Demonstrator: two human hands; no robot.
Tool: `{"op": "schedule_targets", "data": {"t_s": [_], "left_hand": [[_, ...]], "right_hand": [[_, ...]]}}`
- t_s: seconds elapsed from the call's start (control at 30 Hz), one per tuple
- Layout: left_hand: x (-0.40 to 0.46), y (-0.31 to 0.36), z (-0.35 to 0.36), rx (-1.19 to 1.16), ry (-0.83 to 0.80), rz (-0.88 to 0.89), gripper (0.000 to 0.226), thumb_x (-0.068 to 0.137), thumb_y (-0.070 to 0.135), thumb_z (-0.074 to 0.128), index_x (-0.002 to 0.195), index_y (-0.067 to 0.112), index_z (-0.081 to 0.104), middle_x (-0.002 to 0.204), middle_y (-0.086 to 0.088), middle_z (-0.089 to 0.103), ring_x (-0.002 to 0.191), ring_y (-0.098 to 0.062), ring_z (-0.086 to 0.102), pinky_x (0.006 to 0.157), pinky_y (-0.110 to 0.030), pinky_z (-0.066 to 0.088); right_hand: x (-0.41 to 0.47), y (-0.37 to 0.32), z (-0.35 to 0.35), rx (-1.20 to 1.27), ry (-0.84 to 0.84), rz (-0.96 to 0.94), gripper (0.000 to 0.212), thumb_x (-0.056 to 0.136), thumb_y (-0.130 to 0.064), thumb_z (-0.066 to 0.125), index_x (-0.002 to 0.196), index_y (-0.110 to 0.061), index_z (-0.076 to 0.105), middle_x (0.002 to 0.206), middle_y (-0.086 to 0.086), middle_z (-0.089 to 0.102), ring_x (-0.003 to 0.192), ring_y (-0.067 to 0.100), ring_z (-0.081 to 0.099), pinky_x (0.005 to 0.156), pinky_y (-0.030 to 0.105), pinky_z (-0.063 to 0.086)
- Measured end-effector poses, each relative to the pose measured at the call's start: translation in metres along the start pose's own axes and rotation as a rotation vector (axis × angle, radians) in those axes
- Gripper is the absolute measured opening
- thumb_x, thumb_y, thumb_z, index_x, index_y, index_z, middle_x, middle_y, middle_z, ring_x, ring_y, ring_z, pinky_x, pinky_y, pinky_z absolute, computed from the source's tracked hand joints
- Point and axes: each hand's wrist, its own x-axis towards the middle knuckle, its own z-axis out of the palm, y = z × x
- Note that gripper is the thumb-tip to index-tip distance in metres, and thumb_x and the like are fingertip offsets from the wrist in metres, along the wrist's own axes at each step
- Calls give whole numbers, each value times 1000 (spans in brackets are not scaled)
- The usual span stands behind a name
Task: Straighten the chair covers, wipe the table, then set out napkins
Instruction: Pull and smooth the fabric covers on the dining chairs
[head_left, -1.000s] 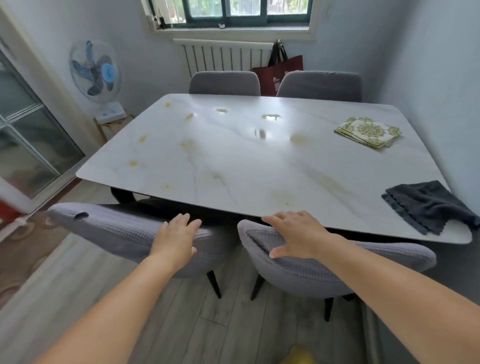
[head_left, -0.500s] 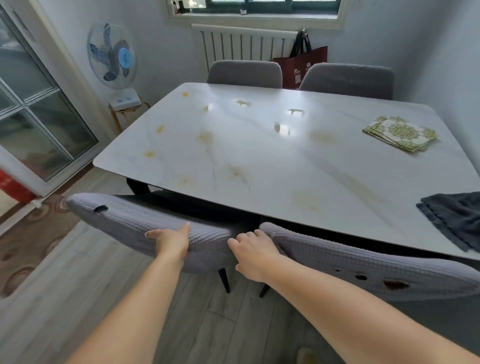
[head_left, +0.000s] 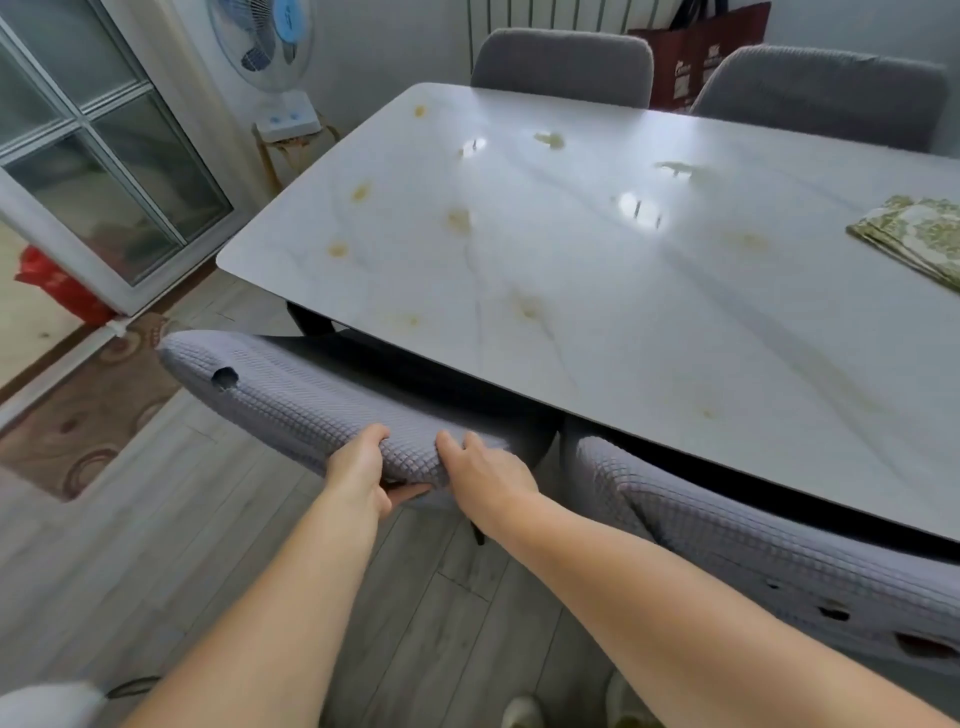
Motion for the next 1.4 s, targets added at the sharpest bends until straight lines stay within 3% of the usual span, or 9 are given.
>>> {"op": "schedule_targets", "data": {"t_s": [0.33, 0.63, 0.73, 0.87, 0.93, 1.0, 1.13, 1.27, 1.4], "left_hand": [[3, -2, 8, -70, 62, 35, 27, 89, 13, 52, 115, 7, 45, 109, -22, 55, 74, -35, 57, 36, -39, 49], [-10, 2, 4, 4, 37, 21, 43, 89, 19, 61, 125, 3, 45, 117, -22, 53, 79, -37, 57, 36, -44, 50], [-15, -2, 9, 57, 194, 77, 62, 81, 30, 70, 129, 7, 39, 125, -17, 51, 86, -35, 60, 57, -50, 55], [-35, -30, 34, 416, 548, 610, 78, 80, 31, 66, 142, 12, 22, 151, -13, 18, 133, -33, 27, 108, -53, 26], [-58, -51, 56, 571, 453, 983, 72, 82, 31, 66, 142, 12, 29, 152, -14, 19, 137, -28, 22, 111, -54, 12], [-81, -71, 82, 796, 117, 1298, 66, 82, 38, 68, 137, 13, 41, 147, -11, 31, 138, -26, 24, 113, -51, 7], [-109, -102, 131, 1603, -665, 1309, 82, 78, 57, 63, 145, 28, 26, 155, 3, 21, 144, -14, 11, 117, -45, 0], [-115, -127, 166, 2031, -633, 1403, 57, 82, 31, 63, 133, 31, 38, 133, 2, 50, 128, -23, 42, 108, -49, 25], [-122, -125, 179, 2038, -597, 1343, 23, 78, 20, 61, 97, 26, 49, 88, 3, 57, 86, -23, 56, 67, -35, 39]], "right_hand": [[11, 20, -2, -160, 13, -234, 43, 86, 1, 45, 127, -8, 32, 104, 14, 54, 74, 36, 61, 42, 32, 22], [1, 23, -23, -161, -69, -116, 36, 93, -29, 52, 123, -14, 39, 110, 10, 52, 95, 33, 58, 57, 36, 34], [-27, 43, -38, -104, -21, -138, 47, 90, -36, 57, 128, -16, 39, 118, 7, 52, 105, 29, 54, 71, 38, 43], [-83, 91, -49, -37, 91, -71, 58, 92, -40, 52, 142, -22, 30, 142, 2, 42, 128, 24, 42, 104, 36, 33], [-120, 125, -54, -15, 133, 9, 63, 91, -48, 50, 145, -24, 28, 148, -1, 38, 132, 21, 37, 107, 33, 27], [-161, 162, -59, -8, 140, 115, 73, 85, -62, 49, 145, -25, 29, 147, -2, 40, 132, 20, 39, 106, 32, 28], [-241, 227, -66, -9, 13, 356, 94, 64, -79, 55, 142, -30, 34, 138, -8, 49, 125, 15, 47, 101, 31, 36], [-293, 263, -57, -95, -79, 489, 60, 67, -58, 66, 121, -44, 44, 106, -14, 59, 101, 11, 55, 88, 34, 43], [-296, 272, -52, -120, -31, 546, 27, 80, -22, 55, 105, -32, 51, 95, -6, 58, 92, 20, 58, 80, 39, 48]]}}
